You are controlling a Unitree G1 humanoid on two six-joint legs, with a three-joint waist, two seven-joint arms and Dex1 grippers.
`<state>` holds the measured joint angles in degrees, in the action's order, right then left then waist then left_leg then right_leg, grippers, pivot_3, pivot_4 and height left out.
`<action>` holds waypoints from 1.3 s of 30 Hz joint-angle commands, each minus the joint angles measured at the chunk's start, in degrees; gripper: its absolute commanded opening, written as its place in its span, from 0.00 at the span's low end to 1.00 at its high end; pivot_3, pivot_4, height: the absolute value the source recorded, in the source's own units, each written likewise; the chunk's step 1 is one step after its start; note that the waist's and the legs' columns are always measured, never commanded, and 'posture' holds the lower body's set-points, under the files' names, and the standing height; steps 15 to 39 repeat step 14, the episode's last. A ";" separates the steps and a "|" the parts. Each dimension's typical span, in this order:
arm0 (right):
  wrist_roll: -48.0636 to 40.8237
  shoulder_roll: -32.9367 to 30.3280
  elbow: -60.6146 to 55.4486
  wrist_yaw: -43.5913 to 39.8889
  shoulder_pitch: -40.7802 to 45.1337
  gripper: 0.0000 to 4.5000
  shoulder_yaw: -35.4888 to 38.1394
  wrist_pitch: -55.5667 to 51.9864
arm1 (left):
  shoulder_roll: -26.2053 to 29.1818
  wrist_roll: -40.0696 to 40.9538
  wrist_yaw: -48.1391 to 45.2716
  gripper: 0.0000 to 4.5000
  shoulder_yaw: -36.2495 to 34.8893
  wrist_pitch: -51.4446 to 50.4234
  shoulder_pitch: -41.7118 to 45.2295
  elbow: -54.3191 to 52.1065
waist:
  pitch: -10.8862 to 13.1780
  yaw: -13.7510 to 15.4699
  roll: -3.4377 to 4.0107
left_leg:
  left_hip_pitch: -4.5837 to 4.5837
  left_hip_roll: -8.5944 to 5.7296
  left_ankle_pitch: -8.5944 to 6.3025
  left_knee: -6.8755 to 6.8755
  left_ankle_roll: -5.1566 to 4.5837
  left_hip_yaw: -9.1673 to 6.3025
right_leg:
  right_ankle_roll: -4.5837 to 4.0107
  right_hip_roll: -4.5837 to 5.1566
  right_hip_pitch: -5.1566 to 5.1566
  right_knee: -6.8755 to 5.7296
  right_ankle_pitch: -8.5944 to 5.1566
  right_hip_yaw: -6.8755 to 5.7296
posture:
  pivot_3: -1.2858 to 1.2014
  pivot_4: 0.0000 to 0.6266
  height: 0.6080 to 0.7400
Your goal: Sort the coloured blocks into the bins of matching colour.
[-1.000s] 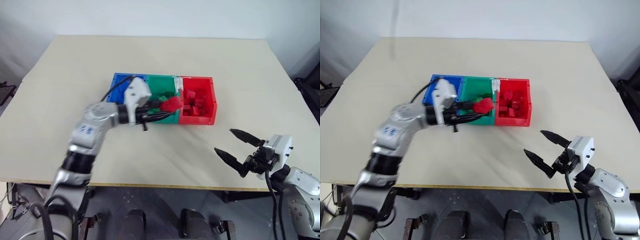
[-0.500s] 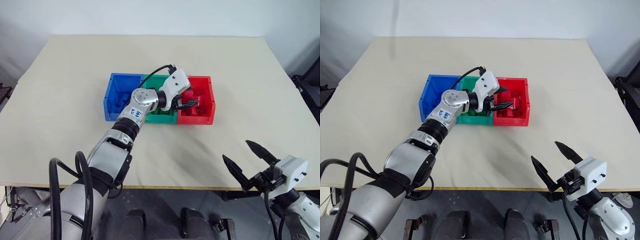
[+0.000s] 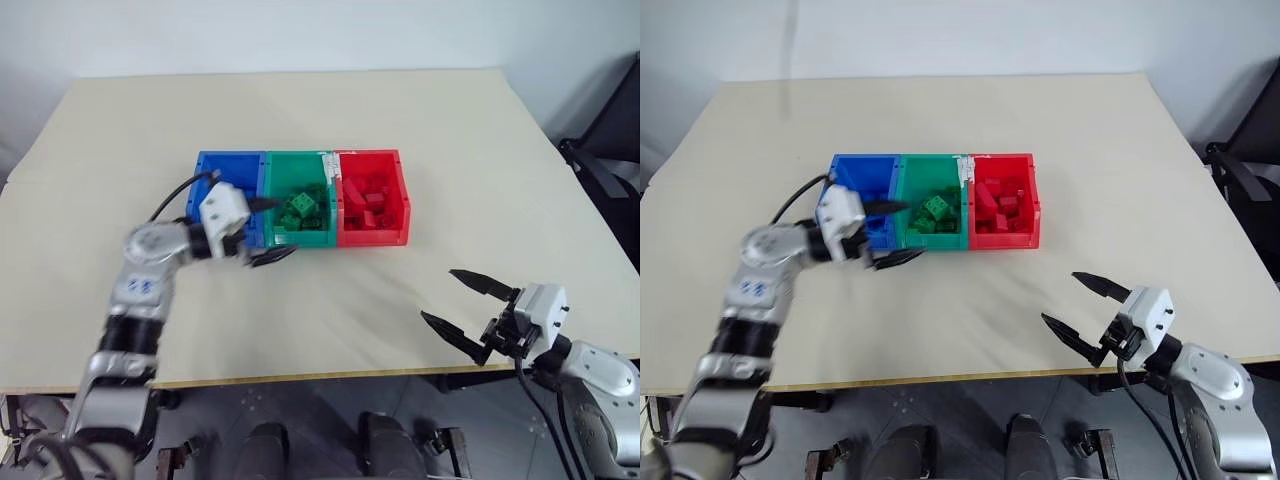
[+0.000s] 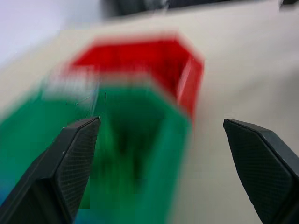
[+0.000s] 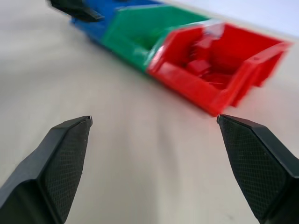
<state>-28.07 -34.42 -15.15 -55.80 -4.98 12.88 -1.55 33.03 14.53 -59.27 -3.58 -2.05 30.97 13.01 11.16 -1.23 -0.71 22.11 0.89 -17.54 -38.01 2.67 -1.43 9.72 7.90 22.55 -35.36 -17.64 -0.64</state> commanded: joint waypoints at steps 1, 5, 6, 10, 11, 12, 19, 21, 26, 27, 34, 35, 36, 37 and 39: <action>0.50 -1.55 6.71 -5.41 5.28 1.00 -1.61 3.08 | 3.25 4.43 2.88 1.00 -7.48 -3.50 -7.45 -9.89 | 0.00 0.90 0.00 | 0.01 -0.02 -0.01 -0.04 -0.02 0.00 | 0.01 0.03 -0.01 0.00 0.01 0.00 | 0.52 0.24 1.00; 1.51 -1.38 15.63 -8.97 13.05 1.00 -3.17 5.86 | 5.22 4.83 7.77 1.00 -14.95 -5.44 -20.06 -17.48 | 0.00 1.43 0.00 | -0.01 -0.03 -0.03 -0.11 -0.05 -0.01 | 0.01 0.05 -0.04 -0.05 0.03 0.00 | 0.52 0.24 1.00; 1.69 -1.23 17.23 -9.47 14.43 1.00 -3.32 6.49 | 5.08 4.74 8.88 1.00 -16.17 -5.46 -22.48 -19.11 | 0.01 1.59 0.00 | -0.01 -0.01 -0.03 -0.09 -0.04 -0.02 | 0.01 0.04 -0.03 -0.06 0.03 -0.01 | 0.52 0.24 1.00; 1.95 -0.57 21.35 -9.71 17.97 1.00 -3.19 7.49 | 2.95 6.06 13.78 1.00 -19.19 -7.23 -27.44 -23.50 | 0.00 2.09 0.00 | -0.01 -0.02 -0.04 -0.11 -0.04 0.00 | 0.00 0.05 -0.03 -0.06 0.03 -0.01 | 0.52 0.24 1.00; 2.18 -0.58 21.99 -9.54 18.52 1.00 -3.16 7.71 | 2.51 6.06 14.78 1.00 -19.20 -7.61 -27.96 -24.01 | 0.00 2.16 0.00 | -0.01 -0.02 -0.03 -0.11 -0.03 0.00 | 0.00 0.04 -0.03 -0.07 0.03 -0.01 | 0.52 0.24 1.00; 2.47 -0.46 22.39 -9.07 19.02 1.00 -3.13 7.94 | 2.10 5.24 16.05 1.00 -19.14 -7.30 -28.53 -24.29 | 0.00 2.26 0.00 | -0.02 -0.02 -0.03 -0.12 -0.03 0.00 | -0.01 0.04 -0.04 -0.09 0.04 -0.01 | 0.52 0.24 1.00; 2.53 0.13 22.96 -7.66 19.80 1.00 -2.71 7.96 | 1.34 4.82 17.50 1.00 -18.83 -7.00 -29.07 -24.93 | 0.00 2.27 0.00 | -0.03 -0.02 -0.03 -0.12 -0.02 0.02 | -0.01 0.04 -0.03 -0.09 0.04 -0.01 | 0.52 0.24 1.00; 2.53 0.13 22.96 -7.66 19.80 1.00 -2.71 7.96 | 1.34 4.82 17.50 1.00 -18.83 -7.00 -29.07 -24.93 | 0.00 2.27 0.00 | -0.03 -0.02 -0.03 -0.12 -0.02 0.02 | -0.01 0.04 -0.03 -0.09 0.04 -0.01 | 0.52 0.24 1.00; 2.53 0.13 22.96 -7.66 19.80 1.00 -2.71 7.96 | 1.34 4.82 17.50 1.00 -18.83 -7.00 -29.07 -24.93 | 0.00 2.27 0.00 | -0.03 -0.02 -0.03 -0.12 -0.02 0.02 | -0.01 0.04 -0.03 -0.09 0.04 -0.01 | 0.52 0.24 1.00; 2.53 0.13 22.96 -7.66 19.80 1.00 -2.71 7.96 | 1.34 4.82 17.50 1.00 -18.83 -7.00 -29.07 -24.93 | 0.00 2.27 0.00 | -0.03 -0.02 -0.03 -0.12 -0.02 0.02 | -0.01 0.04 -0.03 -0.09 0.04 -0.01 | 0.52 0.24 1.00; 2.53 0.13 22.96 -7.66 19.80 1.00 -2.71 7.96 | 1.34 4.82 17.50 1.00 -18.83 -7.00 -29.07 -24.93 | 0.00 2.27 0.00 | -0.03 -0.02 -0.03 -0.12 -0.02 0.02 | -0.01 0.04 -0.03 -0.09 0.04 -0.01 | 0.52 0.24 1.00; 2.53 0.13 22.96 -7.66 19.80 1.00 -2.71 7.96 | 1.34 4.82 17.50 1.00 -18.83 -7.00 -29.07 -24.93 | 0.00 2.27 0.00 | -0.03 -0.02 -0.03 -0.12 -0.02 0.02 | -0.01 0.04 -0.03 -0.09 0.04 -0.01 | 0.52 0.24 1.00; 2.53 0.13 22.96 -7.66 19.80 1.00 -2.71 7.96 | 1.34 4.82 17.50 1.00 -18.83 -7.00 -29.07 -24.93 | 0.00 2.27 0.00 | -0.03 -0.02 -0.03 -0.12 -0.02 0.02 | -0.01 0.04 -0.03 -0.09 0.04 -0.01 | 0.52 0.24 1.00; 2.53 0.13 22.96 -7.66 19.80 1.00 -2.71 7.96 | 1.34 4.82 17.50 1.00 -18.83 -7.00 -29.07 -24.93 | 0.00 2.27 0.00 | -0.03 -0.02 -0.03 -0.12 -0.02 0.02 | -0.01 0.04 -0.03 -0.09 0.04 -0.01 | 0.52 0.24 1.00; 2.53 0.13 22.96 -7.66 19.80 1.00 -2.71 7.96 | 1.34 4.82 17.50 1.00 -18.83 -7.00 -29.07 -24.93 | 0.00 2.27 0.00 | -0.03 -0.02 -0.03 -0.12 -0.02 0.02 | -0.01 0.04 -0.03 -0.09 0.04 -0.01 | 0.52 0.24 1.00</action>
